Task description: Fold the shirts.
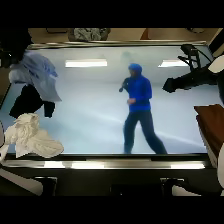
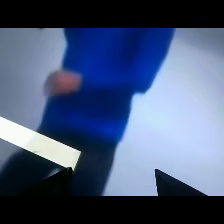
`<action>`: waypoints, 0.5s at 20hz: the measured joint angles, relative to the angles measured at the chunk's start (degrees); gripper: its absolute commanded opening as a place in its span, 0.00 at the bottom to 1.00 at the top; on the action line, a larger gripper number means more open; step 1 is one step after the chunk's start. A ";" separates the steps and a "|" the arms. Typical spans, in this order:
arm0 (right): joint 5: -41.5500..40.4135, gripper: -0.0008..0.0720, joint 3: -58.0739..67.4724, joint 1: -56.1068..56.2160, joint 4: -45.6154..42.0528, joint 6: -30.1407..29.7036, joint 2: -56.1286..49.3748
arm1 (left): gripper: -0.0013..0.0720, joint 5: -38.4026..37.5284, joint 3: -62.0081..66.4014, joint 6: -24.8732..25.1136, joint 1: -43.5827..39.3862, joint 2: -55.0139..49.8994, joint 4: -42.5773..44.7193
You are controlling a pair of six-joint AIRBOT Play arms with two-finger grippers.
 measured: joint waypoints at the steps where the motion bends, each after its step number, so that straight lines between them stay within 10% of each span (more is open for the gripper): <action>1: -0.59 0.83 0.63 0.00 0.00 -0.57 1.44 | 0.06 1.25 -0.07 1.33 -1.64 4.39 -0.20; 10: -3.06 0.83 5.68 0.00 -2.34 -3.28 23.71 | 0.06 -6.64 -4.07 11.72 -26.71 34.32 -1.03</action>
